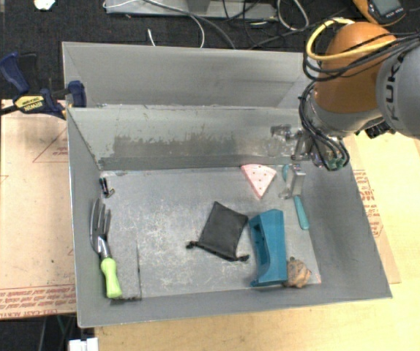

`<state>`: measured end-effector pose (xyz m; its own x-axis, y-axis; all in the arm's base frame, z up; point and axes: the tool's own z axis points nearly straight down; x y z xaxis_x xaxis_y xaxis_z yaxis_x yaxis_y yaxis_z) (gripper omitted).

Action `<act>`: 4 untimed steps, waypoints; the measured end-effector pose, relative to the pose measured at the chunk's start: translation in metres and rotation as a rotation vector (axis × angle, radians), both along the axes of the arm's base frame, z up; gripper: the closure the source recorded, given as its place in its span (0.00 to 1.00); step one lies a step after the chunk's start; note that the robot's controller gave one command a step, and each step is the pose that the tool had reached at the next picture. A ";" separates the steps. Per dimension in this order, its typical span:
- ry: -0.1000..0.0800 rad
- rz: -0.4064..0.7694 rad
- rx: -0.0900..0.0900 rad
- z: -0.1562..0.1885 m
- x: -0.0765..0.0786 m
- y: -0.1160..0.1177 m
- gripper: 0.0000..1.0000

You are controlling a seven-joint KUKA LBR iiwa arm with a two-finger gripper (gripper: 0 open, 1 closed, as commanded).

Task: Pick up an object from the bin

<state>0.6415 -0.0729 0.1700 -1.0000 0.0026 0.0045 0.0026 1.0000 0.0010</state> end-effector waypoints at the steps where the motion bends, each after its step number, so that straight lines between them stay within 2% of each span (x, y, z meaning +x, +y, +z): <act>1: -0.008 0.004 -0.001 0.004 0.001 0.001 0.00; 2: -0.009 0.151 0.000 -0.062 0.000 0.028 0.00; 3: -0.023 0.253 0.002 -0.099 -0.023 0.088 0.00; 4: -0.008 0.224 -0.002 -0.099 -0.059 0.077 1.00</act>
Offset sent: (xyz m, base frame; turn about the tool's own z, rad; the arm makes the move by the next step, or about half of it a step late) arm -0.0026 0.0422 -0.1000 -0.2362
